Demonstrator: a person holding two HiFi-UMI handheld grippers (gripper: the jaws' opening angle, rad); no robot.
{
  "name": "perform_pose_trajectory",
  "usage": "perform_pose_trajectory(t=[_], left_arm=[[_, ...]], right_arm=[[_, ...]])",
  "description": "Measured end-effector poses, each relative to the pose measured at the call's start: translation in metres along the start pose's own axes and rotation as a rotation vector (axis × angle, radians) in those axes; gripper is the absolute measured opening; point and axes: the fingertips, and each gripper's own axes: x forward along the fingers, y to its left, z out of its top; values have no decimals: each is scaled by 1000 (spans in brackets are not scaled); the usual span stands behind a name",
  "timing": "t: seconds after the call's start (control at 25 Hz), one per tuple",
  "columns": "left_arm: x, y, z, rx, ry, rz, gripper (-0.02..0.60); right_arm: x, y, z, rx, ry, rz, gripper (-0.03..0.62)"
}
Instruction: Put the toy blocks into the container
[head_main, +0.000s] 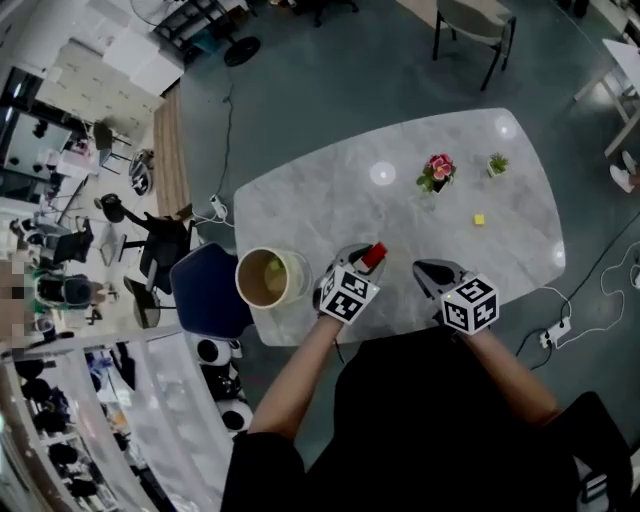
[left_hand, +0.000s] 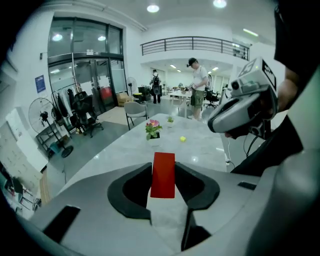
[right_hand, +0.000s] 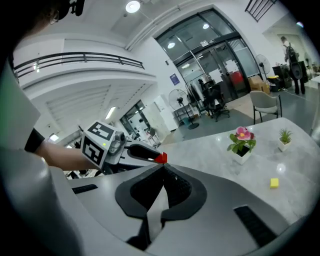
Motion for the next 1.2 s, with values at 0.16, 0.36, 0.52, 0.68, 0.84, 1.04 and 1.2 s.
perform_pose_trajectory(t=[0.16, 0.36, 0.52, 0.68, 0.84, 1.04, 1.2], left_arm=[[-37, 27, -20, -25, -6, 46, 135], [-83, 57, -48, -22, -15, 103, 137], [-116, 83, -73, -32, -10, 149, 137], [-146, 102, -103, -34, -1, 176, 137], [-166, 121, -128, -49, 14, 200, 137], [-186, 145, -146, -58, -1, 224, 137], [-191, 160, -163, -72, 9, 221, 137]], right_arm=[[26, 41, 1, -50, 37, 58, 0], [62, 94, -13, -94, 82, 131, 0], [90, 133, -17, -137, 108, 185, 0], [113, 164, -25, -154, 122, 207, 0], [133, 181, -34, -143, 136, 211, 0], [148, 186, -30, -128, 132, 179, 0], [155, 187, -27, -122, 127, 146, 0]])
